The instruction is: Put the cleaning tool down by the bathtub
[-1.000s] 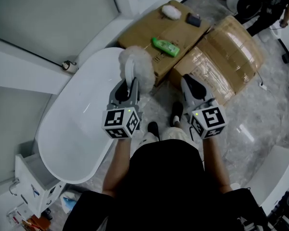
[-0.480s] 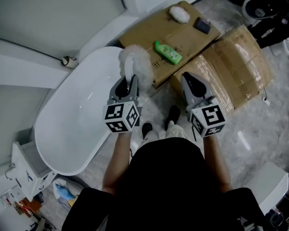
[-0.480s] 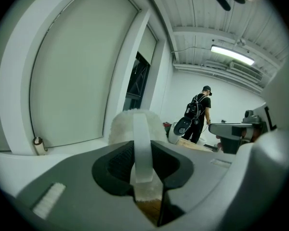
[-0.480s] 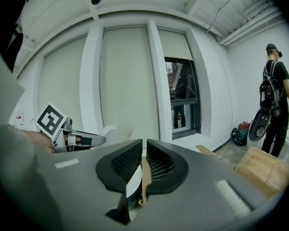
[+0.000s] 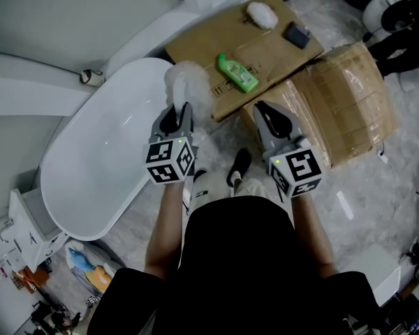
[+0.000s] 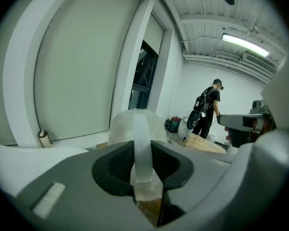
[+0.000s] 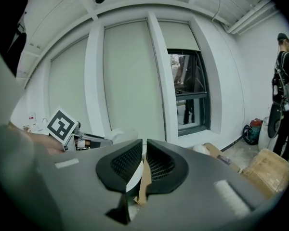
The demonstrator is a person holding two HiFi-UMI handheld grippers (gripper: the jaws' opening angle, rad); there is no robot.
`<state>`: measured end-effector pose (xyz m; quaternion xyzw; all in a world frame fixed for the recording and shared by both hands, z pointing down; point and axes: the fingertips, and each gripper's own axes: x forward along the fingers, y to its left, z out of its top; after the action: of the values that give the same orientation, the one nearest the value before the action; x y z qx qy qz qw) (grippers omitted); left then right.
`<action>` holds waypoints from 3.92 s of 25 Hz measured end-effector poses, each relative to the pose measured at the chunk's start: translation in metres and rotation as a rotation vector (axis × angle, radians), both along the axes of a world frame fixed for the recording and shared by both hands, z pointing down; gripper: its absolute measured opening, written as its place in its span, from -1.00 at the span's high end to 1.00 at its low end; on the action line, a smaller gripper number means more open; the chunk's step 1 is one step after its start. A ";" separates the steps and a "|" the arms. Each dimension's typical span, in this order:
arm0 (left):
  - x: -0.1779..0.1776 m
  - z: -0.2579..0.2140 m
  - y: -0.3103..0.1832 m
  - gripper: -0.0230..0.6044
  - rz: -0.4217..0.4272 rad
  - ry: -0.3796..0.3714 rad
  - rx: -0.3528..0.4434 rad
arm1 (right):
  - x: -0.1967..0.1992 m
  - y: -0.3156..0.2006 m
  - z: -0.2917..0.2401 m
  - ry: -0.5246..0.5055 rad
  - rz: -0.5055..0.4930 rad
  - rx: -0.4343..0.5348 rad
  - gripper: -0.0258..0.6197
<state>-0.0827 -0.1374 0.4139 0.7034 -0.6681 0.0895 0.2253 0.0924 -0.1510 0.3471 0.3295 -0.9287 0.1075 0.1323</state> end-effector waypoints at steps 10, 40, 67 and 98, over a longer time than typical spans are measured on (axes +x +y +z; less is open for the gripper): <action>-0.009 0.036 -0.020 0.64 -0.019 -0.004 -0.074 | -0.015 -0.021 0.023 0.007 -0.037 -0.058 0.88; -0.077 0.217 -0.198 0.64 0.230 -0.001 -0.332 | -0.117 -0.126 0.110 0.132 0.122 -0.270 0.88; -0.070 0.351 -0.273 0.64 0.205 0.013 -0.506 | -0.117 -0.158 0.161 0.203 0.224 -0.437 0.88; -0.043 0.353 -0.265 0.16 0.362 -0.056 -0.494 | -0.114 -0.151 0.155 0.116 0.288 -0.425 0.88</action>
<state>-0.1256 -0.4021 0.7671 0.7322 -0.4958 0.3077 0.3514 -0.0220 -0.3024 0.5024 0.4289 -0.8195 0.2987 0.2350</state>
